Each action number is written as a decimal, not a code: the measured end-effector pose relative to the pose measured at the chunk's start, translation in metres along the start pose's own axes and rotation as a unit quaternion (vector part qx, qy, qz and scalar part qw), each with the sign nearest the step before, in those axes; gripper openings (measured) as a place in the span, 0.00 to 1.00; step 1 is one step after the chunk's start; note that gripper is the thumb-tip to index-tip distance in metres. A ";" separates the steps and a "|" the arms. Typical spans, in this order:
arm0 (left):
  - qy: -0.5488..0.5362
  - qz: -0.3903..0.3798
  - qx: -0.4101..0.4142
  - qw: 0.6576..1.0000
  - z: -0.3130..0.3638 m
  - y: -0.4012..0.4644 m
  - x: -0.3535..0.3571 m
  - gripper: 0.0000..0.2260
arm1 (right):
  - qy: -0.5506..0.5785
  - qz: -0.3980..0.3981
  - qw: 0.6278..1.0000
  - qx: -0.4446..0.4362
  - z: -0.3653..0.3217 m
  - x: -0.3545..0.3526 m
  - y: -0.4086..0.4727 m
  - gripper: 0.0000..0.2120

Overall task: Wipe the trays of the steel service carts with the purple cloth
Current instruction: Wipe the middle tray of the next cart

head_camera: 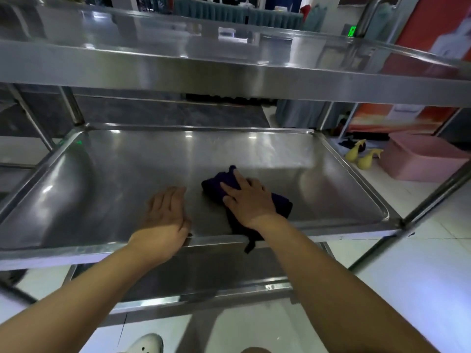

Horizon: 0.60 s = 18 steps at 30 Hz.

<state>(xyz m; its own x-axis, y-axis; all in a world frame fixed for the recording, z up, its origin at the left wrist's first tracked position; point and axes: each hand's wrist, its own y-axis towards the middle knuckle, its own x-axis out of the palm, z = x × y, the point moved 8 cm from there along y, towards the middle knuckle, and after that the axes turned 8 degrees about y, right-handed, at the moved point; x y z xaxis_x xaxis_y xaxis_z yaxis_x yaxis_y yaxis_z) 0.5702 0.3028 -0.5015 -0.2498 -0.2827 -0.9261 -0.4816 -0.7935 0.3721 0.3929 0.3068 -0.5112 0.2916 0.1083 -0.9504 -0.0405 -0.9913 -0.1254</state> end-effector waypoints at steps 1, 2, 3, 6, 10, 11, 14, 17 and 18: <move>0.007 0.006 -0.001 1.000 0.000 0.001 -0.002 0.25 | -0.004 0.016 1.000 0.017 0.017 -0.008 0.001 0.23; 0.015 0.003 -0.004 1.000 -0.001 0.001 -0.001 0.25 | -0.010 0.034 0.999 0.035 0.035 -0.016 0.002 0.23; 0.019 -0.008 -0.011 1.000 -0.003 0.000 0.001 0.26 | -0.018 0.052 0.997 0.055 0.051 -0.025 0.001 0.23; 0.016 -0.044 -0.027 0.999 -0.006 0.000 0.007 0.28 | -0.050 0.080 0.987 0.134 0.115 -0.042 -0.002 0.24; 0.017 -0.054 -0.051 0.997 -0.007 -0.003 0.000 0.21 | -0.032 0.113 0.969 0.218 0.156 -0.053 -0.008 0.29; 0.011 -0.051 -0.052 0.997 -0.008 -0.005 -0.001 0.18 | -0.020 0.118 0.966 0.231 0.154 -0.053 -0.008 0.26; -0.022 -0.035 -0.047 0.998 -0.011 -0.008 -0.003 0.16 | -0.031 0.112 0.969 0.219 0.121 -0.047 -0.002 0.23; -0.014 -0.025 -0.046 0.999 -0.016 -0.009 -0.003 0.16 | -0.055 0.091 0.987 0.120 0.059 -0.031 0.018 0.23; -0.016 -0.028 -0.046 0.998 -0.016 -0.009 -0.002 0.17 | -0.051 0.080 0.992 0.085 0.036 -0.024 0.027 0.23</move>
<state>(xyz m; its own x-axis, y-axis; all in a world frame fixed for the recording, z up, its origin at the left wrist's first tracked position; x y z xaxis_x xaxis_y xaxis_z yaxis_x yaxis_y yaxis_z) 0.5888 0.3015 -0.5035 -0.2521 -0.2195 -0.9425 -0.4161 -0.8547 0.3104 0.3500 0.2802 -0.5022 0.1701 -0.0345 -0.9848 -0.2408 -0.9705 -0.0076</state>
